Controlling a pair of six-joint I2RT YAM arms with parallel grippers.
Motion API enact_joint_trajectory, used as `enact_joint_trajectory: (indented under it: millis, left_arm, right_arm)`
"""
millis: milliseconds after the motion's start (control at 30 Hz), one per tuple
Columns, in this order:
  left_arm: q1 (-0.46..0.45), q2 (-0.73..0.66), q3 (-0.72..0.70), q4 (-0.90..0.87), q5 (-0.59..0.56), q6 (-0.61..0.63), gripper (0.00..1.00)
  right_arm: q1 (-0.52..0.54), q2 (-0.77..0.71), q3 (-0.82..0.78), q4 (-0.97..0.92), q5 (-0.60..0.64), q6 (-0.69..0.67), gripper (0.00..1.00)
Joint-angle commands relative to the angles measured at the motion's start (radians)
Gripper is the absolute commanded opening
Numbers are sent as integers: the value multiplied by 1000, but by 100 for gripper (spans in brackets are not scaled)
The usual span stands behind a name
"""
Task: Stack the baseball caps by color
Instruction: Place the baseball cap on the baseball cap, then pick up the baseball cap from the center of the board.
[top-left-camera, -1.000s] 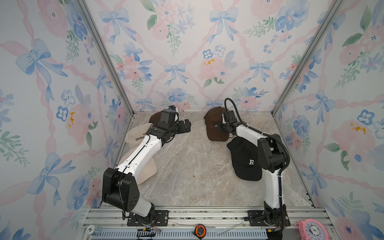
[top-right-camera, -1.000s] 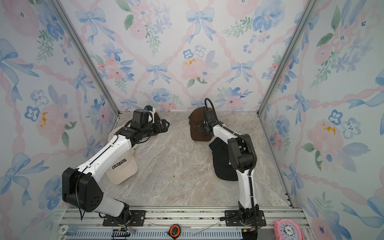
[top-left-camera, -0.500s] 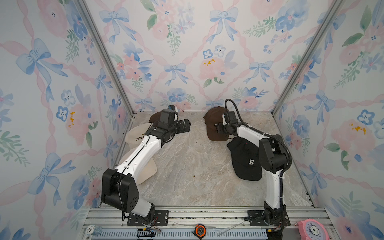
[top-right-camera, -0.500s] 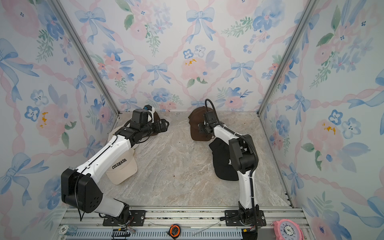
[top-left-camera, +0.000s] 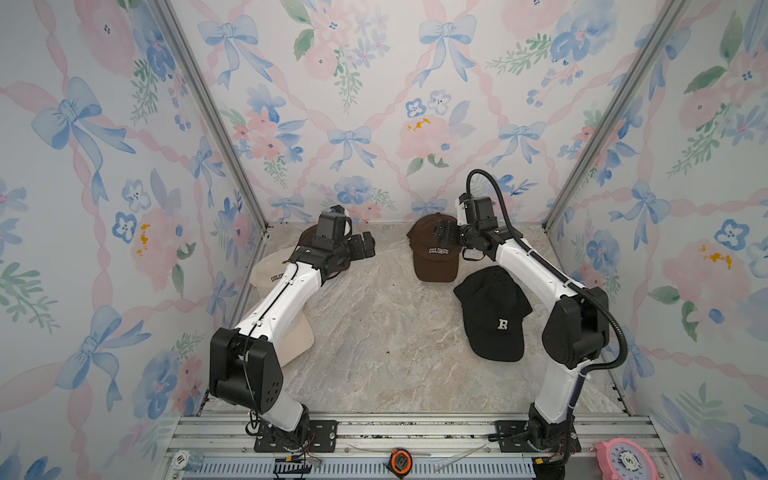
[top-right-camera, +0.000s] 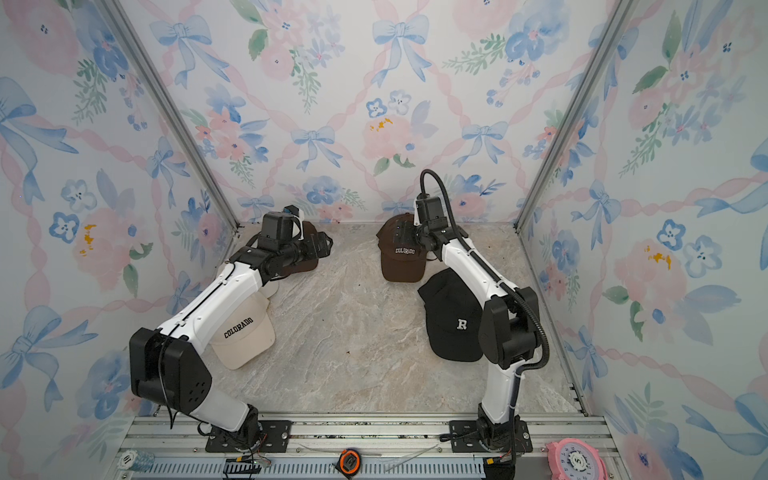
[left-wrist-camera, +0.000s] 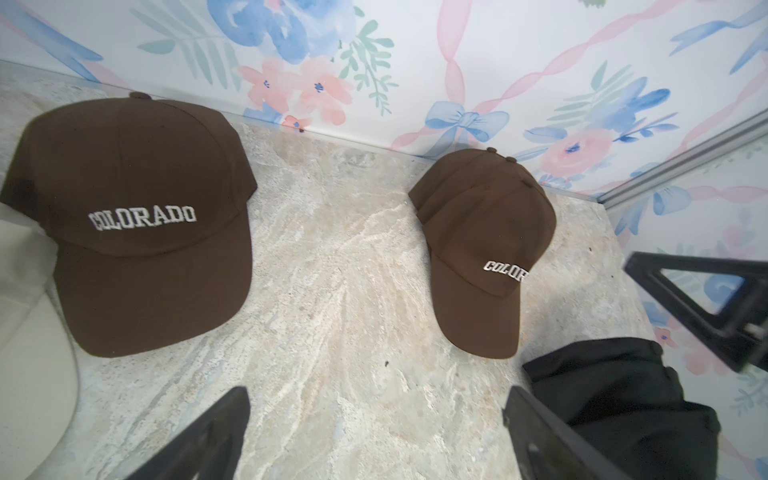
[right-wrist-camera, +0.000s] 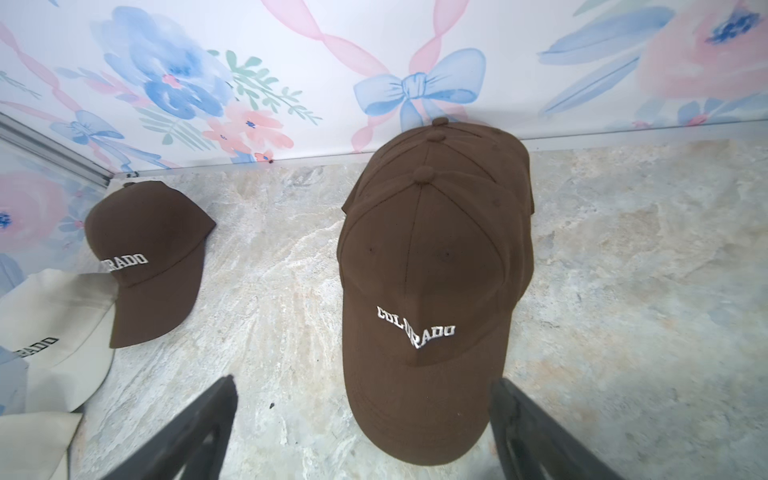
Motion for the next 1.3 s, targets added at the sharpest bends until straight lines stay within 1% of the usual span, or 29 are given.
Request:
enact_joint_trajectory:
  millis: [0,167,333,600,833,1000,1133,1267]
  left_arm:
    - [50,68,57,-50,-25,28,98]
    - [109,165,147,-64,-20,36,98]
    - [158,284,254,-75,-27,58,98]
    - [204,513,467,-124,-117,134,98]
    - [232,676,650,-182,-143,187,98]
    - [255,736,707,-196,-128,197,98]
    - [266,758,707,-198,-112,206,97]
    - [274,779,709,-198,-92,210,93]
  right_arm:
    - [13,-38,42,-106,-67,-8,96]
    - [58,-60,87,-169,-124,-30,96]
    - [102,-75,126,-213,-118,-48,96]
    - [105,-101,134,-244,-98,-48,96]
    - [109,-84,188,-279,-76,-47,96]
    - [112,-66,224,-312,-55,-53,96]
    - [113,-65,227,-318,-38,-46,96]
    - [118,-62,228,-325,-24,-38,96]
